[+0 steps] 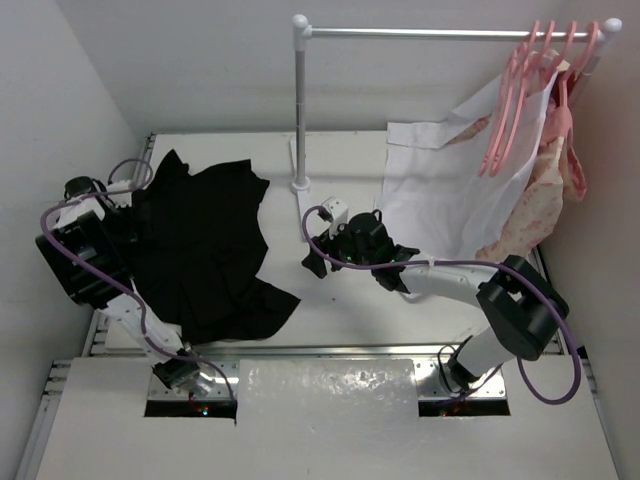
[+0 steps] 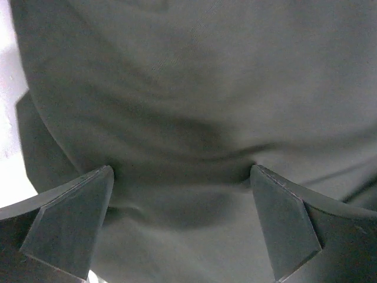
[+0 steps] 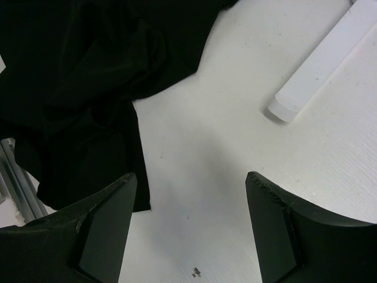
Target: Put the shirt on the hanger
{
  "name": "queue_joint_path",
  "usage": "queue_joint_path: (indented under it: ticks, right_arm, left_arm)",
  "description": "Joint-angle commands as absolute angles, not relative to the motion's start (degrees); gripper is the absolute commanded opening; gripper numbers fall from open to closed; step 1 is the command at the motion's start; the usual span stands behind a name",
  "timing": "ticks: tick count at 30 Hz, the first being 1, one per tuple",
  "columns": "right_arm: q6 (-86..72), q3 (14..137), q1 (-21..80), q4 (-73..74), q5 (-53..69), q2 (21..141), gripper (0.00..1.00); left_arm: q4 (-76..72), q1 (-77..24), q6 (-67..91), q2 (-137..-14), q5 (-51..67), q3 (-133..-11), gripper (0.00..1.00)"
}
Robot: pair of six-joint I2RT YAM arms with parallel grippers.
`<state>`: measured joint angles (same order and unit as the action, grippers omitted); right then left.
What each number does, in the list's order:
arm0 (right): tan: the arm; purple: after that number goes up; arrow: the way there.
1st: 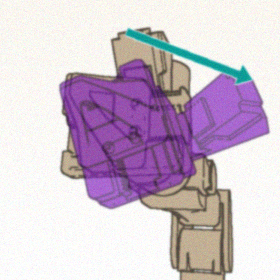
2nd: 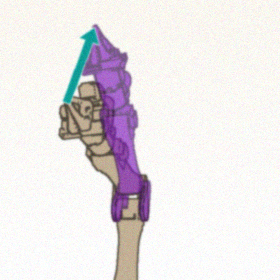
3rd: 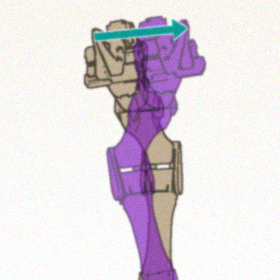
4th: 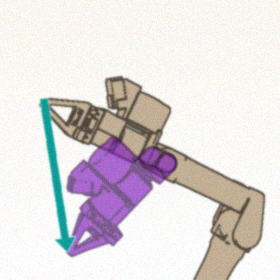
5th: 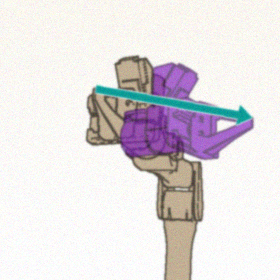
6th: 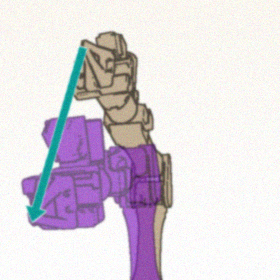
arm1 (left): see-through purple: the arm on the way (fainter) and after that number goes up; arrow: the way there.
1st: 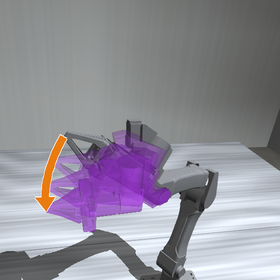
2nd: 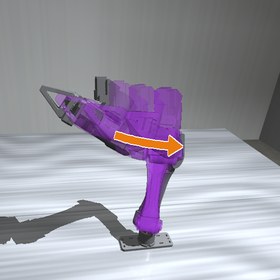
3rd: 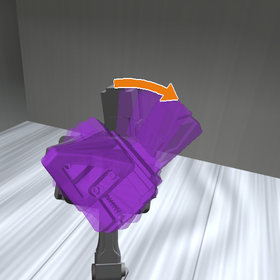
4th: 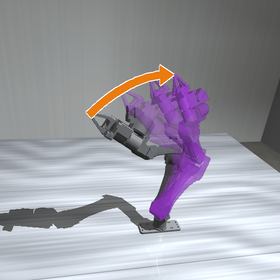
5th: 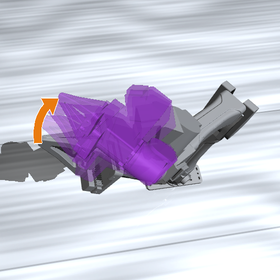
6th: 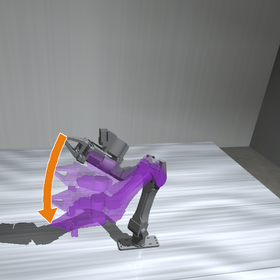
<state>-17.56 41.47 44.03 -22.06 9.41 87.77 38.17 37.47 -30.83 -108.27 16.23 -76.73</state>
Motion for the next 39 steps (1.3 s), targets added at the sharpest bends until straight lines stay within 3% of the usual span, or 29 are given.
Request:
queue_joint_path:
  ticks: [1, 5, 7, 8, 10, 11, 12, 20, 24, 31, 34, 37, 39]
  right_arm:
    - [-16.9, 41.5, 44.4, -23.0, 8.4, 87.2, 0.73]
    - [-16.7, 40.5, 44.4, -22.9, 7.7, 86.6, 0.74]
    - [-16.7, 40.1, 44.4, -22.9, 7.4, 86.0, 0.74]
    - [-16.7, 39.8, 44.4, -23.0, 7.3, 85.6, 0.74]
    - [-16.7, 39.3, 44.4, -22.9, 7.0, 85.1, 0.73]
    - [-16.6, 39.0, 44.4, -23.0, 6.9, 84.7, 0.74]
    - [-16.5, 38.8, 44.4, -22.9, 6.8, 84.6, 0.74]
    - [-14.9, 37.4, 44.4, -20.8, 4.5, 80.6, 0.74]
    - [-14.9, 35.9, 44.4, -19.5, 2.9, 77.7, 0.75]
    - [-14.7, 34.4, 44.0, -11.7, -1.4, 68.9, 0.8]
    - [-14.5, 33.9, 43.8, -4.6, -3.9, 64.1, 0.82]
    - [-14.9, 33.8, 43.2, 6.0, -10.4, 58.4, 0.86]
    - [-15.4, 33.3, 42.6, 8.1, -14.0, 54.2, 0.87]
  left_arm:
    - [36.0, 37.3, -33.2, -110.7, 10.8, -76.2, 1.0]
    - [35.8, 37.1, -35.4, -113.9, 10.1, -75.1, 1.0]
    - [36.6, 36.4, -36.8, -113.7, 11.9, -74.0, 0.74]
    - [36.6, 36.0, -37.3, -112.9, 12.4, -73.4, 0.45]
    - [36.9, 35.5, -37.7, -112.2, 14.2, -72.2, 0.13]
    - [37.5, 35.5, -37.7, -111.9, 14.9, -72.0, 0.01]
    - [37.9, 35.4, -37.7, -111.0, 16.0, -72.0, 0.0]
    - [36.8, 30.2, -37.1, -93.5, 27.2, -71.8, 0.0]
    - [35.2, 15.5, -36.3, -77.1, 27.2, -71.8, 0.0]
    - [46.8, -8.7, -41.5, -68.5, 20.9, -72.0, 0.0]
    - [48.2, -19.8, -45.4, -64.0, 16.9, -65.7, 0.16]
    - [50.1, -29.4, -45.3, -62.1, 16.2, -62.0, 0.7]
    - [51.6, -34.5, -44.8, -62.8, 18.2, -61.3, 0.86]
